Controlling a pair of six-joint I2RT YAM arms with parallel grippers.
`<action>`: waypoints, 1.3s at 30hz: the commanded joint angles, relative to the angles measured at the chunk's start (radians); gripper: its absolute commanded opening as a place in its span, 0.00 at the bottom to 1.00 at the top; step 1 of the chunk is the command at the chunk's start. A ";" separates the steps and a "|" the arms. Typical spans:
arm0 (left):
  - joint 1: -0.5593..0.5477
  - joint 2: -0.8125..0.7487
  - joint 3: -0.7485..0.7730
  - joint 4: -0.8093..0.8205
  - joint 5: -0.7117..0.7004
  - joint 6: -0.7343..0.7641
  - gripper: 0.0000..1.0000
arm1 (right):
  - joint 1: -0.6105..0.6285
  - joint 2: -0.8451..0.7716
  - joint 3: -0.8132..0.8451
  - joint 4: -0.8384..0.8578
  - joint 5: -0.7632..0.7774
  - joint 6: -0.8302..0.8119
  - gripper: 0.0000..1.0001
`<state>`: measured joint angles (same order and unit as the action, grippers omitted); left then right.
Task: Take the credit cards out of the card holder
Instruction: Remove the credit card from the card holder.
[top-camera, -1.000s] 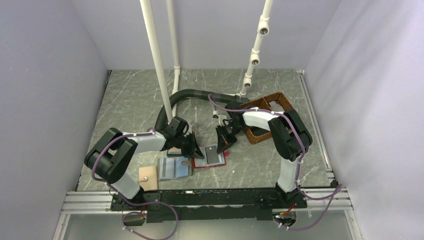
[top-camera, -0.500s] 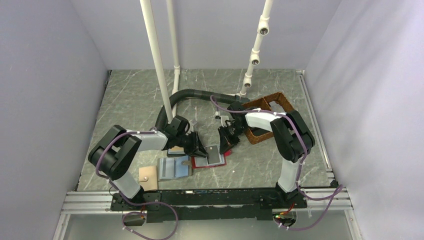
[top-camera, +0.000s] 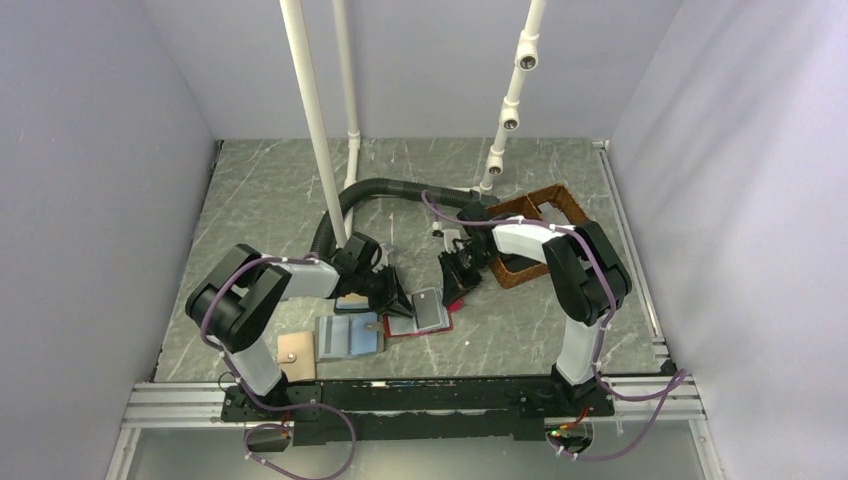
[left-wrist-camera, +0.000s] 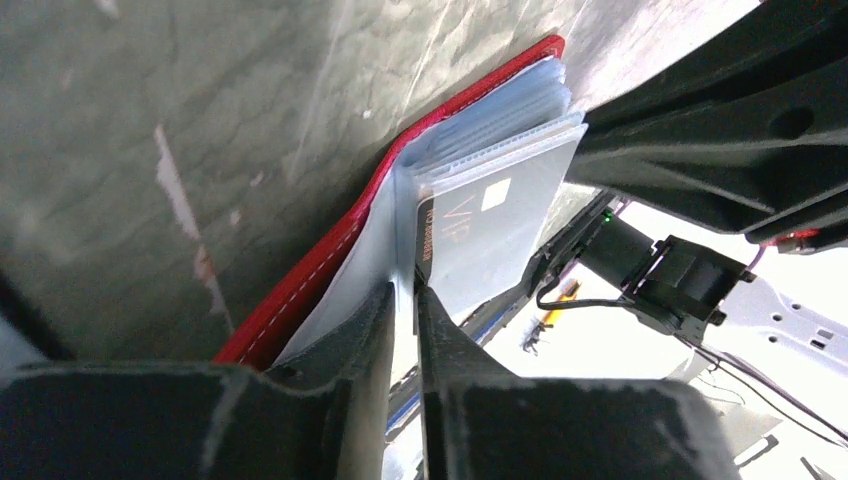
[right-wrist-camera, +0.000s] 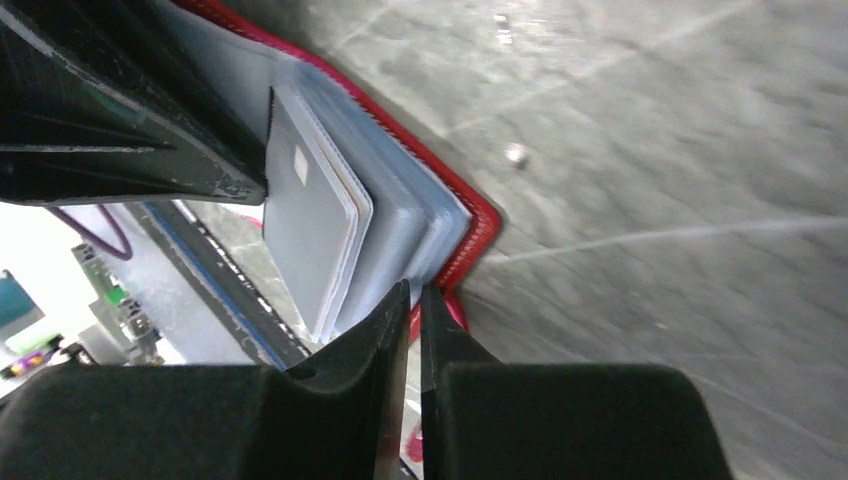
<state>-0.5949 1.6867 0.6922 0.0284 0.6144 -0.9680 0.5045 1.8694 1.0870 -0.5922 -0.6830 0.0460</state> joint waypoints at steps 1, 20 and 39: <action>-0.005 0.078 0.059 0.072 0.025 -0.024 0.16 | -0.056 -0.064 -0.012 0.009 0.085 -0.075 0.14; -0.048 0.151 0.162 0.075 -0.003 -0.070 0.17 | -0.096 -0.103 -0.055 0.054 -0.117 -0.034 0.26; -0.047 0.131 0.112 0.121 -0.007 -0.099 0.29 | -0.078 -0.080 -0.054 0.041 0.037 -0.010 0.24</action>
<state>-0.6388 1.8275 0.8082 0.1425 0.6308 -1.0683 0.4133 1.8046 1.0332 -0.5549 -0.7544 0.0578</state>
